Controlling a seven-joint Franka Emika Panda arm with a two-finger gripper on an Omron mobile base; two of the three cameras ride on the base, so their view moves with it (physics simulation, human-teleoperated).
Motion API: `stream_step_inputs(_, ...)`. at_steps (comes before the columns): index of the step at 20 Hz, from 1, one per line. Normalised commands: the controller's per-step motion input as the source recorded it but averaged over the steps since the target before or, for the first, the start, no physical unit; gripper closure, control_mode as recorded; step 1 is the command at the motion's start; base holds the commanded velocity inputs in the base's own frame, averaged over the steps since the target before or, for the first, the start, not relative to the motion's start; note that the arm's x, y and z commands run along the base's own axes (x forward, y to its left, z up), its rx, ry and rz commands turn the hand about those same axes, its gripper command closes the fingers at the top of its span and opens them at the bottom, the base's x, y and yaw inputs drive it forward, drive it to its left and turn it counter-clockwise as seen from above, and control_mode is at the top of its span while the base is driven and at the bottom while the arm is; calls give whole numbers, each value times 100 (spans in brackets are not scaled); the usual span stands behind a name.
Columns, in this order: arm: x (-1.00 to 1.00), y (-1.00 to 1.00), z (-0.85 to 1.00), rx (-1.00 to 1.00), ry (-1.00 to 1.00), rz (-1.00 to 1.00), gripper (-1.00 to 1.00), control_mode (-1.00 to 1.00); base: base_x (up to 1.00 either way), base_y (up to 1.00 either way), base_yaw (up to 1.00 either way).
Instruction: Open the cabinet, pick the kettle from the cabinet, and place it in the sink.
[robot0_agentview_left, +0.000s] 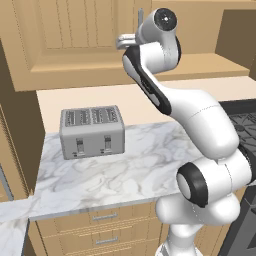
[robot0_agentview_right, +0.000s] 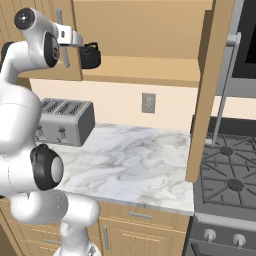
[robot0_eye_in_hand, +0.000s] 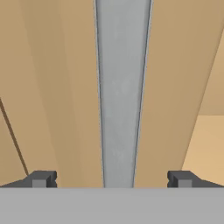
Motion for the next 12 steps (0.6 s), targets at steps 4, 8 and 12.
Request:
stream_step_inputs(4,47,2,-12,2,0,0,100,-100,0,0,0)
stream_step_inputs(8,41,6,-11,2,0,0,100,-100,0,0,0)
stream_step_inputs(12,35,9,-16,3,0,0,100,-100,0,0,0)
